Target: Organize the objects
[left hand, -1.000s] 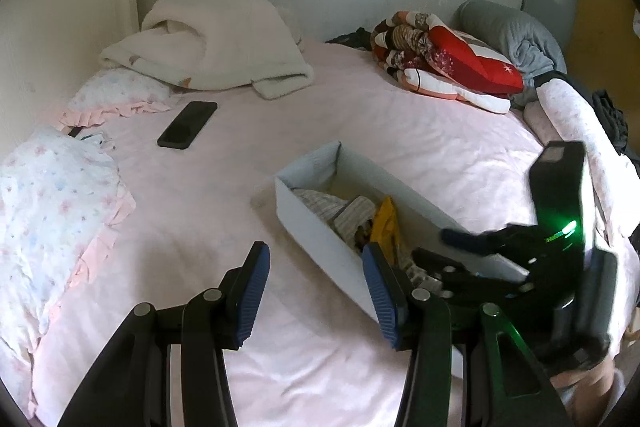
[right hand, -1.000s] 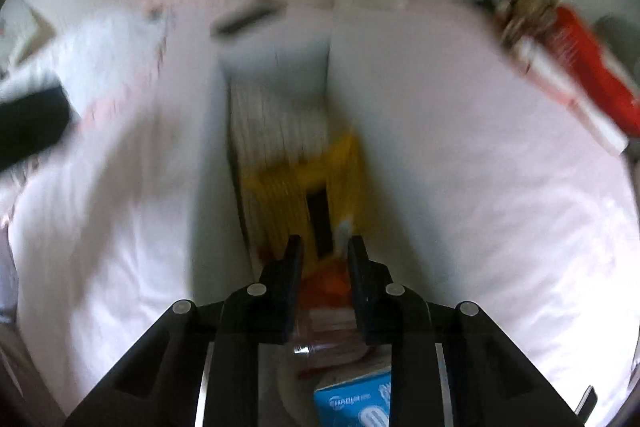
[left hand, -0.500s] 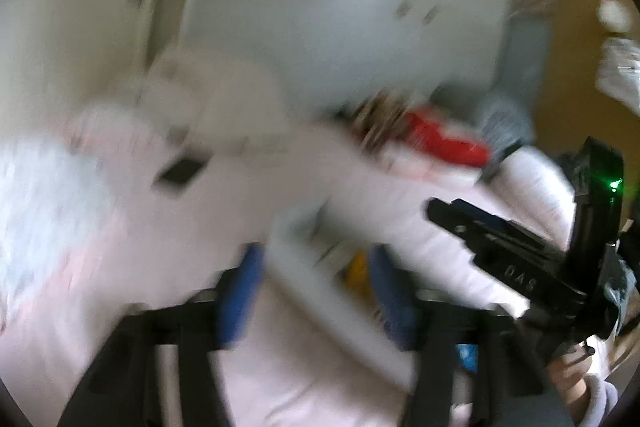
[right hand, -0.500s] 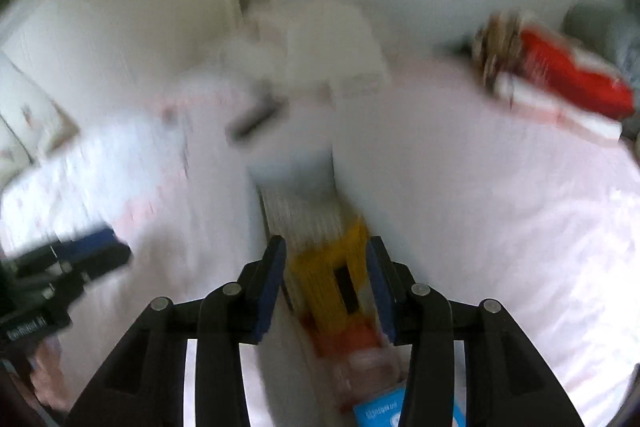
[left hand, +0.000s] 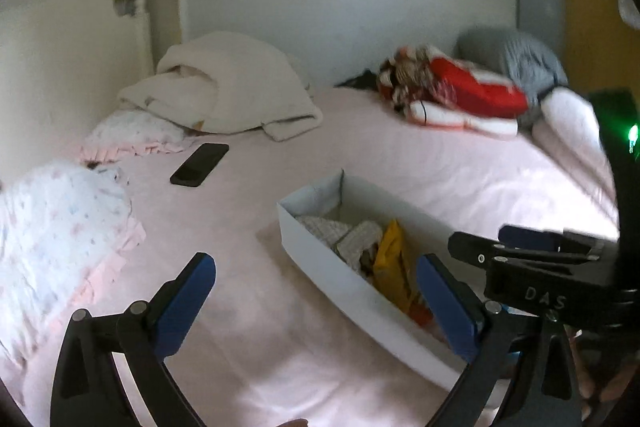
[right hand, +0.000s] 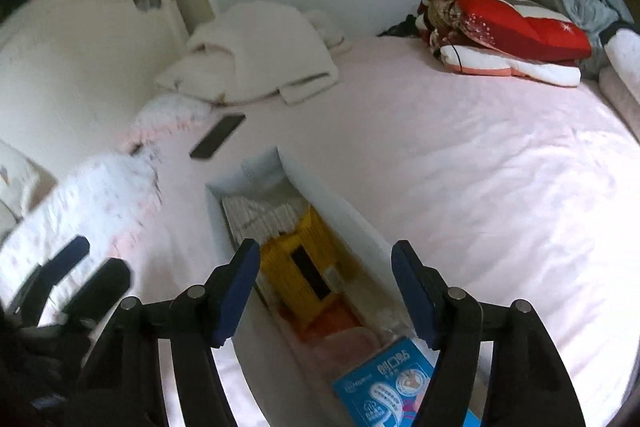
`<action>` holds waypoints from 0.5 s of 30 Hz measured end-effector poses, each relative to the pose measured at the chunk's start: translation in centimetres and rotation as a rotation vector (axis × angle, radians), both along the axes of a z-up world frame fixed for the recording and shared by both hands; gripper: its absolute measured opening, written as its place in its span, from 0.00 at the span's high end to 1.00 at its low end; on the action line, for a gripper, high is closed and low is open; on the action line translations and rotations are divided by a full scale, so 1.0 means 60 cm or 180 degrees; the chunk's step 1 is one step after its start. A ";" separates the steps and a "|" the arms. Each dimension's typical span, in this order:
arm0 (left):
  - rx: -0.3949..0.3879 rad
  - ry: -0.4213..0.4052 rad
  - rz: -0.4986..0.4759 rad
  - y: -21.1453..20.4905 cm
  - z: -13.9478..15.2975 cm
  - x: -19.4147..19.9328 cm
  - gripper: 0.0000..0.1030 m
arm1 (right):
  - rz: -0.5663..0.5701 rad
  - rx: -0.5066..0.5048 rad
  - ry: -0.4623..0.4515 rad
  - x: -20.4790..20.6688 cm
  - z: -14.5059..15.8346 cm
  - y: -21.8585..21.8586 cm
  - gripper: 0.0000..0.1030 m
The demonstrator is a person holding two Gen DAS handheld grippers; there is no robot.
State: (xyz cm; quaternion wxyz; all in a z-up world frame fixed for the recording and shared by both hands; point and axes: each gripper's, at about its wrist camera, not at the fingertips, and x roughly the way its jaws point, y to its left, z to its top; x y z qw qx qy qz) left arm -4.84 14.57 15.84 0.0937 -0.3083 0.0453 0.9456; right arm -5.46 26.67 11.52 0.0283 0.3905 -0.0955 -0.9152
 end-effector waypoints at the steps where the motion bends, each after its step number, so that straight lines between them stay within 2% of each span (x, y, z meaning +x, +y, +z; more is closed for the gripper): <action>1: -0.0015 -0.0019 -0.0013 -0.001 0.001 -0.002 0.05 | 0.0075 0.0007 -0.0040 0.001 -0.001 -0.006 0.37; 2: -0.0033 -0.0050 -0.0019 0.000 0.000 -0.005 0.05 | 0.0087 0.0040 -0.0074 0.001 -0.005 -0.008 0.46; 3: -0.0035 -0.0074 -0.0025 -0.002 0.001 -0.003 0.05 | 0.0086 0.0067 -0.0103 -0.002 -0.006 -0.007 0.49; 15: -0.0254 -0.0192 0.0001 0.000 0.010 0.004 0.05 | 0.0142 0.0136 -0.0280 -0.002 -0.009 -0.002 0.49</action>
